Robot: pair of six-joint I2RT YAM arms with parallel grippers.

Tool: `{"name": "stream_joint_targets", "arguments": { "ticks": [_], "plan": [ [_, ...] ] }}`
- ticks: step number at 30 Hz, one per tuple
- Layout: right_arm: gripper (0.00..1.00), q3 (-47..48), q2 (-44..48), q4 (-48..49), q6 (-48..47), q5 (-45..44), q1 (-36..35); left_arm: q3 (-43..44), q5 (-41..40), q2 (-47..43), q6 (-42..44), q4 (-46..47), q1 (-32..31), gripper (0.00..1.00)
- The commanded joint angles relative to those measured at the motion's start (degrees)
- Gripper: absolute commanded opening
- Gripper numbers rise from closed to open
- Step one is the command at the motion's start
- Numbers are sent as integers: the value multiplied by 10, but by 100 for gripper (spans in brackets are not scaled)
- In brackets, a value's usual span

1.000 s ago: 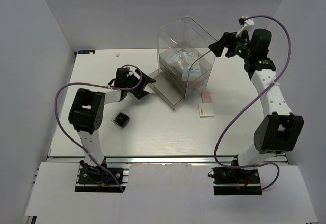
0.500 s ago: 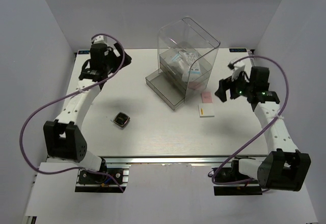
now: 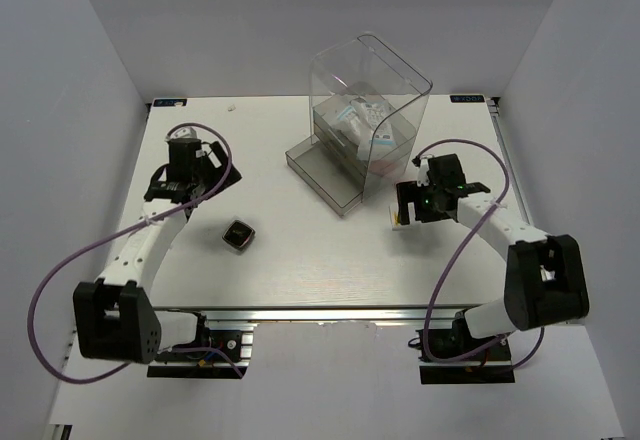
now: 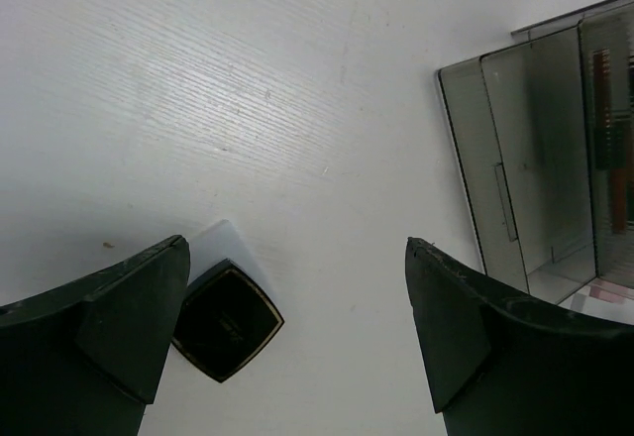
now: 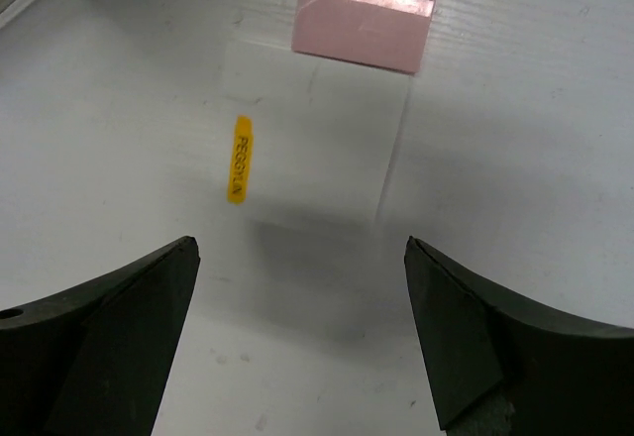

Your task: Organize the makeup

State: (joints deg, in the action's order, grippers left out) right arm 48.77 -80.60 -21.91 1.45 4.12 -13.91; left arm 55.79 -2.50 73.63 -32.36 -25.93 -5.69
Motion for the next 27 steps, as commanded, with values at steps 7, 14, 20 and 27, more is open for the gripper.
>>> {"name": "stream_joint_targets", "arguments": {
  "ticks": [7,14,20,27],
  "plan": [
    [89,46,-89,62,85,-61,-32,-62,-46,-133,-25,-21,8,98],
    [89,42,-105,71,101,-71,-57,-68,-49,-139,-25,-28,9,98],
    [89,40,-118,73,107,-111,-62,-67,-50,-132,-20,-32,9,98],
    [86,36,-138,71,109,-109,-61,-89,-41,-134,-23,-29,9,98]
  ]
}}
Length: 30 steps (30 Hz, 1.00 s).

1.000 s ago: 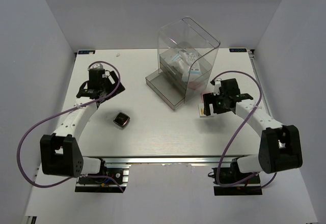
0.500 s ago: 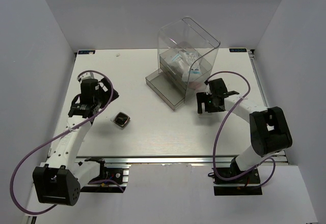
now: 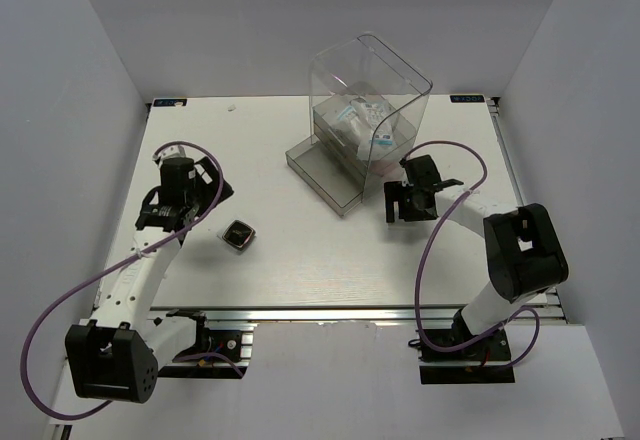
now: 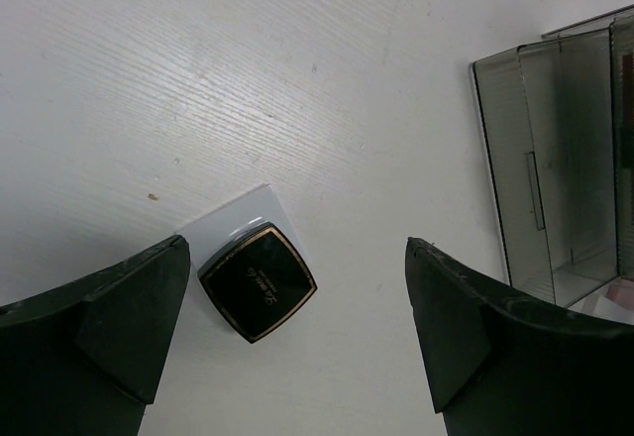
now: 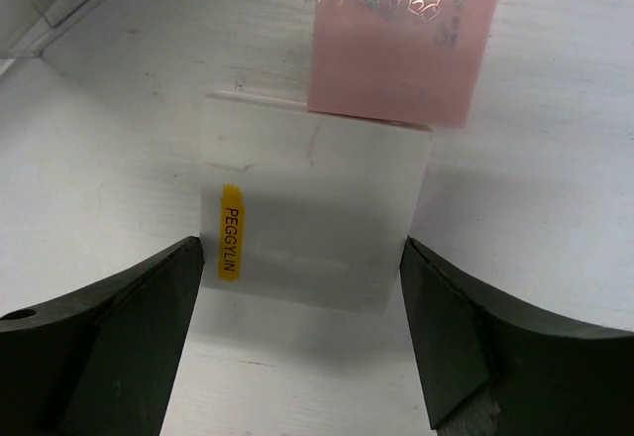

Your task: Organize the makeup

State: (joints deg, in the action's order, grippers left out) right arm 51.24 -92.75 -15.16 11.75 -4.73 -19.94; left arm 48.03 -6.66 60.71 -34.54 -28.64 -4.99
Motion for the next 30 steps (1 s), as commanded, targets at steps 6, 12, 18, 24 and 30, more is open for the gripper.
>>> {"name": "stream_joint_targets", "arguments": {
  "ticks": [6,12,18,24,30],
  "plan": [
    [57,12,-6,-9,-20,3,-2,-21,7,-2,-5,-2,2,98],
    [36,-5,79,-41,-90,33,-2,-49,24,-5,-21,0,2,98],
    [17,-51,224,-69,-241,182,-3,-72,30,-17,-20,-3,2,98],
    [41,-76,260,-48,-261,174,-19,-74,29,-22,-18,-7,2,98],
    [90,-49,193,-62,-270,207,-69,-83,39,-33,-21,-9,2,98]
  ]
}}
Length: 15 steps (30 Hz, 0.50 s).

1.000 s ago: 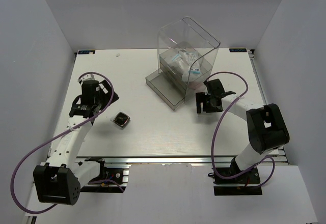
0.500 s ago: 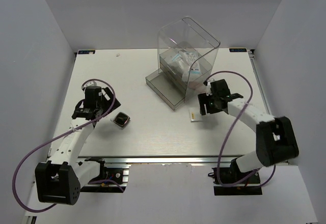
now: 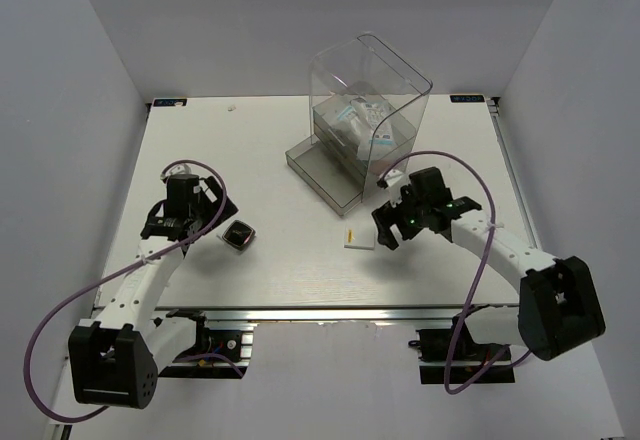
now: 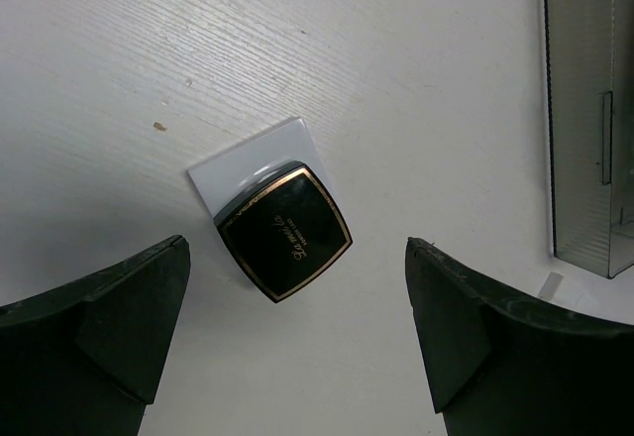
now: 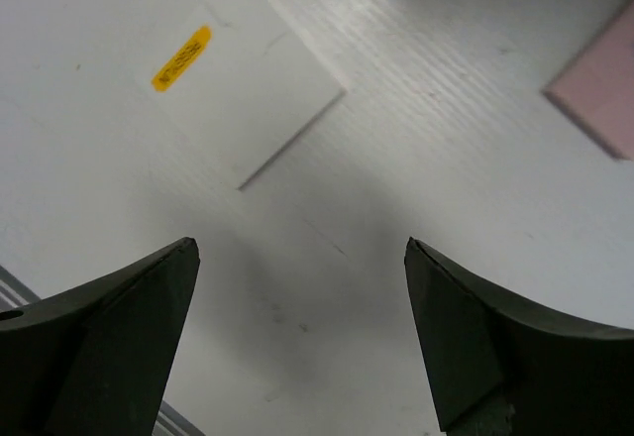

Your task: Organize the makeup

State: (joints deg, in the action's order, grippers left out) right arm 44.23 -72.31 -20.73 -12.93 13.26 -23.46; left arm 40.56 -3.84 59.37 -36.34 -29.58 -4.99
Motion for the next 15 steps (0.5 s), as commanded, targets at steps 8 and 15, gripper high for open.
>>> {"name": "stream_joint_targets", "arguments": {
  "ticks": [8,15],
  "plan": [
    [89,31,-41,-41,-361,138,-89,-29,37,-38,-8,6,2,98],
    [90,78,-128,-37,-502,100,-89,-44,37,-43,-12,9,2,98]
  ]
}}
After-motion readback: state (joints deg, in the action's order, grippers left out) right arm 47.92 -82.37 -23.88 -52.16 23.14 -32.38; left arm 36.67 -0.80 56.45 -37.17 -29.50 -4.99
